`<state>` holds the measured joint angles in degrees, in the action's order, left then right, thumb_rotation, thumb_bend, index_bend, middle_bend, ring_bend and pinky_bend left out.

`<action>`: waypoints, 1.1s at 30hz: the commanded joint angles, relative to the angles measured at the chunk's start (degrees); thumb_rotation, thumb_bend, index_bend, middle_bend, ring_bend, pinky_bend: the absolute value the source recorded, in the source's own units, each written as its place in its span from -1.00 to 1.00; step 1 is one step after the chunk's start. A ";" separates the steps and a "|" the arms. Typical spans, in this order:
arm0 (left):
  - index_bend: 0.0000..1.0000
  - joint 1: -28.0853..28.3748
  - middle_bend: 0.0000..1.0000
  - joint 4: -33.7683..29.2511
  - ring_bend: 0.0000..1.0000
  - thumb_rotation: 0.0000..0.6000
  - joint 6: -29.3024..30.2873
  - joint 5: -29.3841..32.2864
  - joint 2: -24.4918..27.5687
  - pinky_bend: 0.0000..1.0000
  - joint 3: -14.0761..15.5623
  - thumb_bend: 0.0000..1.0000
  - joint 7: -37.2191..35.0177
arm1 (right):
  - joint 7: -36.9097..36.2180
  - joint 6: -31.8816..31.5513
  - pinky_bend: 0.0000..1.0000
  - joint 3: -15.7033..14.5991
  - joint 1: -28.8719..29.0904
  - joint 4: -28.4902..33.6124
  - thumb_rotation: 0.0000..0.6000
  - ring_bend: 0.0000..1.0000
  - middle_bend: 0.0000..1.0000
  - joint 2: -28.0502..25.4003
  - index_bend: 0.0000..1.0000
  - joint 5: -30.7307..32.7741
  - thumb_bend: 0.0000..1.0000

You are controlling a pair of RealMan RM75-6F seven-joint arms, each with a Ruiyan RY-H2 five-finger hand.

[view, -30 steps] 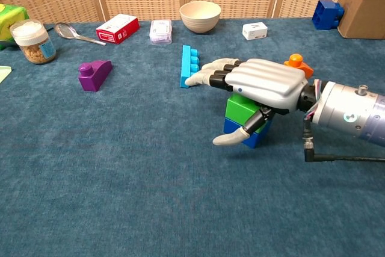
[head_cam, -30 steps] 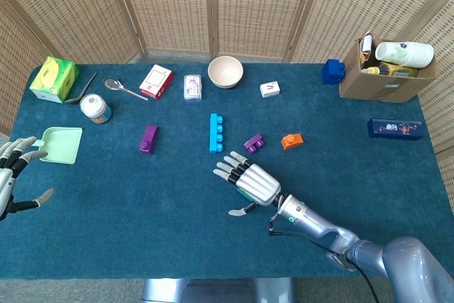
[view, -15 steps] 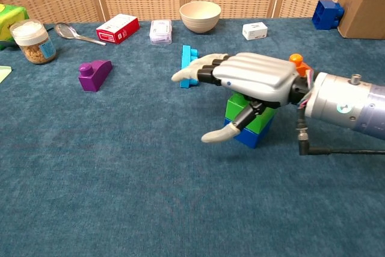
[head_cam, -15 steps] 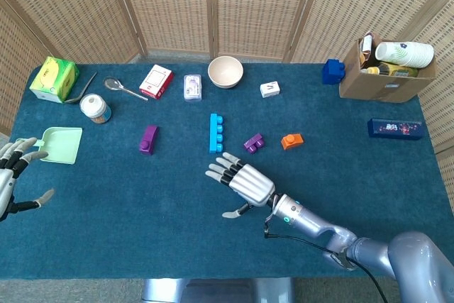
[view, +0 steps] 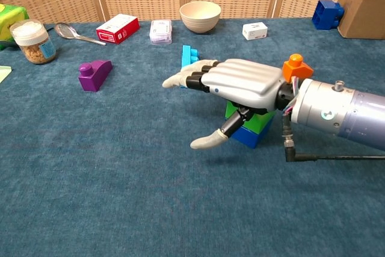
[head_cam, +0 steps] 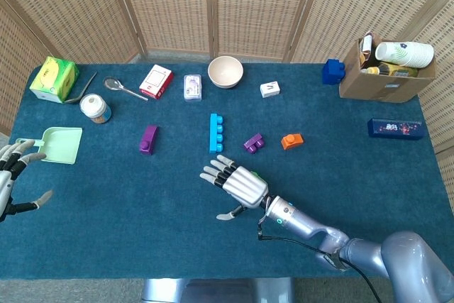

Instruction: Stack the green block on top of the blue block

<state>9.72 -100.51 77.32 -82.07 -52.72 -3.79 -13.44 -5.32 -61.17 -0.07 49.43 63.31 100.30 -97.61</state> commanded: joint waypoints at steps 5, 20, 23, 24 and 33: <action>-0.55 -0.06 -0.82 -0.09 -1.00 0.83 0.12 -0.15 0.04 -1.00 0.03 -0.39 -0.02 | -0.02 -0.24 -1.00 -0.22 -0.23 -0.63 -0.41 -1.00 -0.79 0.38 -0.92 -0.05 -0.65; -0.55 -0.16 -0.82 -0.29 -1.00 0.81 0.24 -0.26 0.17 -1.00 0.08 -0.39 0.15 | 0.00 -0.59 -1.00 -0.51 -0.73 -1.43 -0.41 -1.00 -0.79 1.07 -0.92 0.00 -0.65; -0.55 -0.16 -0.82 -0.19 -1.00 0.82 0.18 -0.32 0.13 -1.00 0.13 -0.39 0.06 | -0.05 -0.49 -1.00 -0.54 -0.83 -1.42 -0.40 -1.00 -0.79 1.05 -0.93 0.13 -0.65; -0.55 -0.17 -0.82 -0.17 -1.00 0.82 0.20 -0.32 0.12 -1.00 0.12 -0.39 -0.03 | 0.02 -0.55 -1.00 -0.54 -0.83 -1.39 -0.40 -1.00 -0.79 0.99 -0.93 0.08 -0.64; -0.57 -0.11 -0.82 0.09 -1.00 0.82 0.41 -0.47 -0.05 -1.00 -0.07 -0.39 -0.51 | -0.19 -1.27 -1.00 0.93 -0.07 1.46 -0.41 -1.00 -0.79 -2.10 -0.94 0.13 -0.65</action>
<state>9.60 -100.42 77.73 -82.53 -52.75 -3.85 -13.93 -5.41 -62.35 0.46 49.17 64.11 98.88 -97.64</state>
